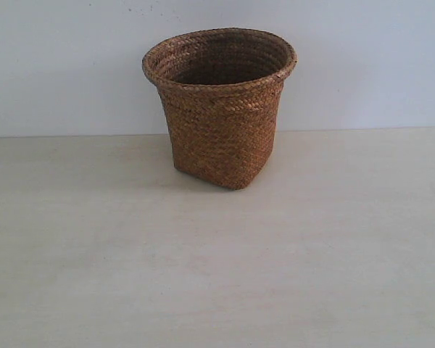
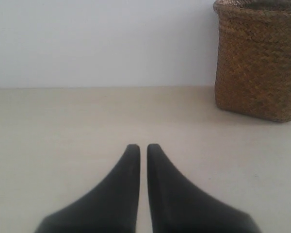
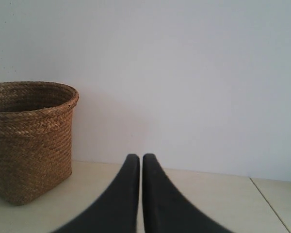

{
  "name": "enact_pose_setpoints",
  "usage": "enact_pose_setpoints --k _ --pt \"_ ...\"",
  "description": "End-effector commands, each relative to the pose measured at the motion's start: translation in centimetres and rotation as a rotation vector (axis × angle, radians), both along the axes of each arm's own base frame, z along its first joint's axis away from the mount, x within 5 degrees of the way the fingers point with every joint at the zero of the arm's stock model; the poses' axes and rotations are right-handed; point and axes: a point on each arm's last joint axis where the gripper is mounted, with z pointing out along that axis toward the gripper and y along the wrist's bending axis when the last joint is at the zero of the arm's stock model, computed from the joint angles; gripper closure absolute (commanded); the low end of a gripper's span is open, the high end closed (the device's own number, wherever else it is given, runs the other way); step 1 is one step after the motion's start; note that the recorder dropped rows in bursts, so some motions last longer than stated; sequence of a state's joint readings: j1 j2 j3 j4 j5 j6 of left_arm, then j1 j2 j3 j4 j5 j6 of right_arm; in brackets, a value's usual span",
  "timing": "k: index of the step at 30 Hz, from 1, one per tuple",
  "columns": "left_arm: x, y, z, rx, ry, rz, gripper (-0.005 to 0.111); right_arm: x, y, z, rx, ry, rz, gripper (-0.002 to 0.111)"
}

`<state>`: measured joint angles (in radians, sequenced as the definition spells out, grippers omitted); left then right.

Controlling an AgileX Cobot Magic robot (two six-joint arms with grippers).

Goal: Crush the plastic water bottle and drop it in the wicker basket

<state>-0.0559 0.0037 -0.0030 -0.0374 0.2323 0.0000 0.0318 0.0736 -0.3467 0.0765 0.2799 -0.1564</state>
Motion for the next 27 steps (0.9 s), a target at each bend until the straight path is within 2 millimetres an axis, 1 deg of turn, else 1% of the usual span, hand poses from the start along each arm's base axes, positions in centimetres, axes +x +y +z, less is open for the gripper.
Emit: enact_pose_setpoints --k 1,27 --pt "-0.07 -0.01 -0.41 0.013 0.035 -0.002 0.102 -0.07 -0.02 -0.01 0.000 -0.010 -0.004 0.108" --pt "-0.04 0.02 -0.24 0.024 0.016 0.000 0.102 -0.05 -0.01 -0.07 0.003 -0.004 -0.003 0.108"
